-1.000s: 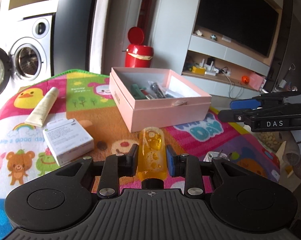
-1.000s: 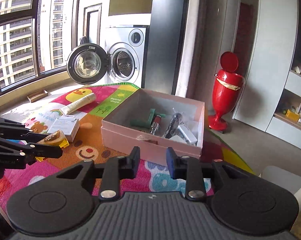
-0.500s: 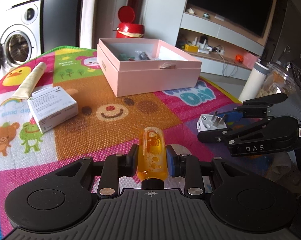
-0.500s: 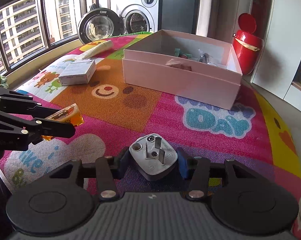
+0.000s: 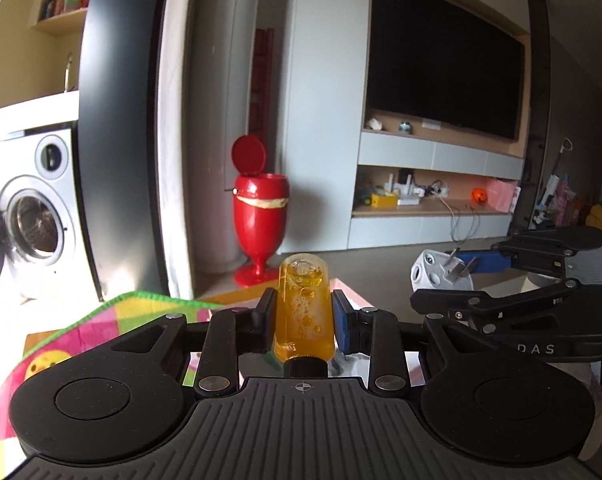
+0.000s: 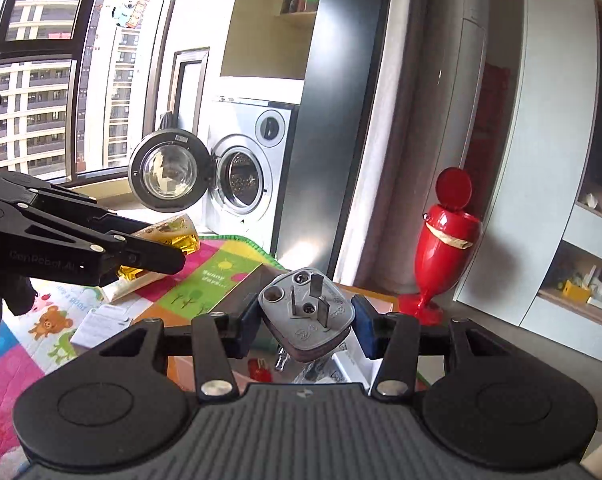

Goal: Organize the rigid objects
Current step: 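Carry both items over the pink box and release them inside, then grasp the white lotion tube with the left gripper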

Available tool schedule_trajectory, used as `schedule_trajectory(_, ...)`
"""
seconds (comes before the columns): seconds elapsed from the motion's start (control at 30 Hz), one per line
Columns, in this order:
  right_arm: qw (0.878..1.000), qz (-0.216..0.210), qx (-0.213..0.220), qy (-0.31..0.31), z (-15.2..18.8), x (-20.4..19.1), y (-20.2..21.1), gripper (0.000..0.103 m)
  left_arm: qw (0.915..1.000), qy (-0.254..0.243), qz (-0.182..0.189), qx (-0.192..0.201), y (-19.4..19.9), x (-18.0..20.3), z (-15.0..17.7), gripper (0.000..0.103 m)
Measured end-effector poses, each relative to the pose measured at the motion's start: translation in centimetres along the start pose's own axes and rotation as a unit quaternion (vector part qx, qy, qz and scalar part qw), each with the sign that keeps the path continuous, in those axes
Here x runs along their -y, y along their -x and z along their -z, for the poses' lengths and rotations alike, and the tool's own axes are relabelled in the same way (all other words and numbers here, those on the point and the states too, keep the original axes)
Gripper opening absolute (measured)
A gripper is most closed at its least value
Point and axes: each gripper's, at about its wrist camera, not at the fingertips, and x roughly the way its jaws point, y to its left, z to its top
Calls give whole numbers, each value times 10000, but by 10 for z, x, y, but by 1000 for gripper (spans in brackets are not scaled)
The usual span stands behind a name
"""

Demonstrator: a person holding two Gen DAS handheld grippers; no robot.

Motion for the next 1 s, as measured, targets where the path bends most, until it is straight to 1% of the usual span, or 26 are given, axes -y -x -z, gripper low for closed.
schedule_trajectory(0.07, 9998, 32, -149, -95, -6, 9, -28, 49, 9998, 175, -54, -58, -29, -9, -14, 32)
schedule_trajectory(0.17, 9983, 13, -526, -264, 2, 17, -66, 49, 9986, 440, -62, -281, -68, -19, -14, 32)
schedule_trajectory(0.23, 9959, -28, -809, -394, 13, 20, -86, 49, 9970, 573, -32, -510, -92, -21, -5, 32)
schedule_trajectory(0.27, 9945, -46, -951, -445, 20, 21, -96, 49, 9954, 688, 40, -660, -104, -25, 2, 32)
schedule_trajectory(0.33, 9926, -48, -1122, -470, 31, 22, -108, 49, 9910, 912, 236, -947, -123, -30, 12, 33)
schedule_trajectory(0.37, 9920, -49, -1172, -467, 34, 22, -113, 49, 9876, 1031, 291, -1144, -133, -32, 18, 32)
schedule_trajectory(0.4, 9898, -127, -1335, -473, 38, 22, -119, 49, 9858, 1105, 273, -1234, -140, -33, 25, 32)
schedule_trajectory(0.5, 9870, -123, -1472, -630, 44, 24, -123, 51, 9871, 1078, 207, -1164, -141, -38, 35, 32)
schedule_trajectory(0.57, 9865, -141, -1482, -683, 47, 25, -120, 60, 9875, 1174, 216, -1025, -130, -45, 35, 32)
schedule_trajectory(0.6, 9868, -107, -1474, -669, 48, 25, -118, 60, 9879, 1203, 197, -961, -123, -49, 36, 32)
schedule_trajectory(0.63, 9871, -66, -1469, -641, 48, 24, -115, 60, 9887, 1212, 116, -876, -113, -55, 38, 32)
schedule_trajectory(0.7, 9879, -20, -1440, -578, 49, 19, -108, 60, 9902, 1159, -211, -756, -97, -69, 41, 32)
schedule_trajectory(0.77, 9885, -42, -1418, -520, 47, 11, -102, 60, 9881, 1106, -779, -732, -82, -91, 47, 32)
schedule_trajectory(0.87, 9896, -130, -1376, -393, 43, -3, -96, 60, 9774, 1262, -1496, -799, -66, -134, 59, 32)
schedule_trajectory(0.93, 9907, -268, -1310, -239, 39, -19, -91, 60, 9684, 1447, -1818, -904, -59, -164, 67, 32)
schedule_trajectory(1.0, 9913, -415, -1243, -90, 36, -36, -85, 60, 9613, 1632, -1968, -1027, -55, -186, 76, 32)
